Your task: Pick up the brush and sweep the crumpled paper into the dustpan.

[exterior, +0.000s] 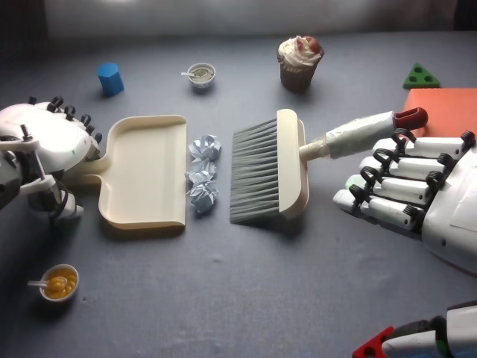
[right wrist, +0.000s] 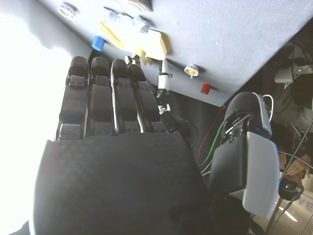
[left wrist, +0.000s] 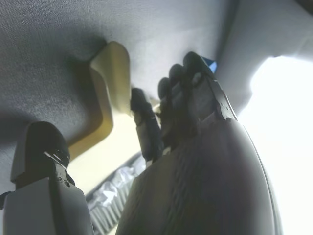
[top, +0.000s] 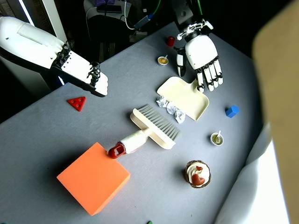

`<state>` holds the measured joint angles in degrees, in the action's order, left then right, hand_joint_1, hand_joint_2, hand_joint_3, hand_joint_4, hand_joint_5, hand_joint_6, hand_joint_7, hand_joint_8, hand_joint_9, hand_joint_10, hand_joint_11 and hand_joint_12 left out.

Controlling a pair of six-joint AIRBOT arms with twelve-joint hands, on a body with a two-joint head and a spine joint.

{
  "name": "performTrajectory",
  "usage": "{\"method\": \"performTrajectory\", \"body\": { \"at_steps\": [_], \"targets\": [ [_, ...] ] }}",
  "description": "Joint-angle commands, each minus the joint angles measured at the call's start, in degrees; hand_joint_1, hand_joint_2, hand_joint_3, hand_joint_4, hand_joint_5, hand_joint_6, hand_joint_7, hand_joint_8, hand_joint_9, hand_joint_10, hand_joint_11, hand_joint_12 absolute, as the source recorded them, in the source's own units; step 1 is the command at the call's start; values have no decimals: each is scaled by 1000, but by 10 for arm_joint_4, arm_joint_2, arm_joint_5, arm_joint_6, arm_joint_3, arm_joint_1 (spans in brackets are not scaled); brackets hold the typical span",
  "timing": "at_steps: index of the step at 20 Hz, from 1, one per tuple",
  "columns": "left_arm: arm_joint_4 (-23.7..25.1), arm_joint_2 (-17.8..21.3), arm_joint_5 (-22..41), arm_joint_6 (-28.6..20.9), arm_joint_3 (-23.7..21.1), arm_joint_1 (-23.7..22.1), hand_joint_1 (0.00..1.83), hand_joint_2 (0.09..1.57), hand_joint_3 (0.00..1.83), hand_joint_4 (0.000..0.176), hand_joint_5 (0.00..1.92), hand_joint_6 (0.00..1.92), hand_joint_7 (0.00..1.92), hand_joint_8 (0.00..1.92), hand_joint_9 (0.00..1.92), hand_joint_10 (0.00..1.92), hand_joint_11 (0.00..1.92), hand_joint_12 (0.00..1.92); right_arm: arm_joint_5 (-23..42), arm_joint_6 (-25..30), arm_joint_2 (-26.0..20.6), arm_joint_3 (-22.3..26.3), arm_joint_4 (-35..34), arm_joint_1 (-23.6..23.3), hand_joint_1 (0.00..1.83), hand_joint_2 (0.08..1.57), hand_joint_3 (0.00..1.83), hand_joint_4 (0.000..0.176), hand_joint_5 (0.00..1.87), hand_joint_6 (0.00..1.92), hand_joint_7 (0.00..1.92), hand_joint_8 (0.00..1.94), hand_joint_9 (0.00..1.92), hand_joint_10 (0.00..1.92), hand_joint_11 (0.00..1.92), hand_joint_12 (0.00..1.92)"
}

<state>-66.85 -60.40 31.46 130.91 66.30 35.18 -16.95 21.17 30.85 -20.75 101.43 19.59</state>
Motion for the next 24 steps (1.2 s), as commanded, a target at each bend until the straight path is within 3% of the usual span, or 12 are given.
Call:
{"method": "performTrajectory", "body": {
  "at_steps": [1, 2, 3, 4, 6, 8, 12, 19, 22, 24],
  "targets": [
    [11, -1, 35, 6, 1, 2, 968, 1074, 2, 14, 773, 13, 366, 3, 300, 3, 180, 220, -14, 1, -2, 3, 18, -3, 0, 1005, 3, 0, 104, 8, 135, 8, 132, 6, 124, 6],
    [11, -2, 37, 6, -1, 3, 968, 1094, 8, 11, 806, 16, 358, 0, 294, 0, 180, 224, -14, 1, -2, 3, 18, -3, 0, 1002, 1, 0, 104, 7, 135, 7, 134, 6, 128, 8],
    [11, -4, 39, 6, -1, 3, 1045, 1177, 0, 0, 879, 885, 378, 0, 302, 0, 176, 246, -14, 1, -2, 3, 18, -3, 0, 1003, 1, 0, 112, 10, 141, 9, 140, 8, 129, 8],
    [11, -5, 42, 6, -3, 3, 1074, 1140, 0, 0, 939, 1032, 396, 2, 326, 3, 231, 281, -15, -1, -2, 4, 18, -3, 0, 1002, 1, 0, 117, 9, 145, 8, 138, 6, 130, 8],
    [11, -7, 43, 6, -4, 4, 1105, 1119, 0, 0, 983, 970, 421, 6, 347, 6, 241, 285, -18, -3, -2, 5, 21, -4, 0, 996, 0, 0, 99, 1, 119, 1, 111, 0, 97, 1],
    [11, -8, 46, 6, -4, 4, 1173, 1071, 0, 0, 1091, 787, 450, 0, 360, 0, 241, 275, -27, -3, -2, 12, 48, -5, 0, 1002, 1, 0, 94, 0, 119, 0, 115, 2, 112, 9],
    [12, -8, 48, 6, -6, 6, 1171, 1074, 0, 0, 1078, 809, 462, 0, 372, 1, 279, 293, -30, -3, -2, 13, 76, -6, 0, 1009, 2, 0, 117, 9, 142, 9, 132, 7, 119, 11],
    [29, -15, 46, 8, -1, -25, 1153, 1082, 1, 0, 1055, 849, 447, 2, 380, 5, 284, 321, -23, -3, 13, -4, 62, -6, 0, 999, 0, 0, 128, 13, 154, 13, 150, 14, 135, 16],
    [34, -19, 39, 20, 5, -43, 1109, 1103, 0, 0, 1011, 929, 408, 2, 345, 2, 232, 306, -114, -18, 39, -18, 54, 1, 0, 1006, 2, 0, 101, 0, 129, 0, 127, 2, 124, 10],
    [40, -19, 25, 27, 9, -52, 1158, 1090, 0, 0, 1040, 873, 421, 2, 340, 2, 218, 299, -174, -37, 63, -27, 54, 8, 170, 1025, 5, 0, 96, 3, 131, 3, 147, 5, 171, 27]
  ]
}}
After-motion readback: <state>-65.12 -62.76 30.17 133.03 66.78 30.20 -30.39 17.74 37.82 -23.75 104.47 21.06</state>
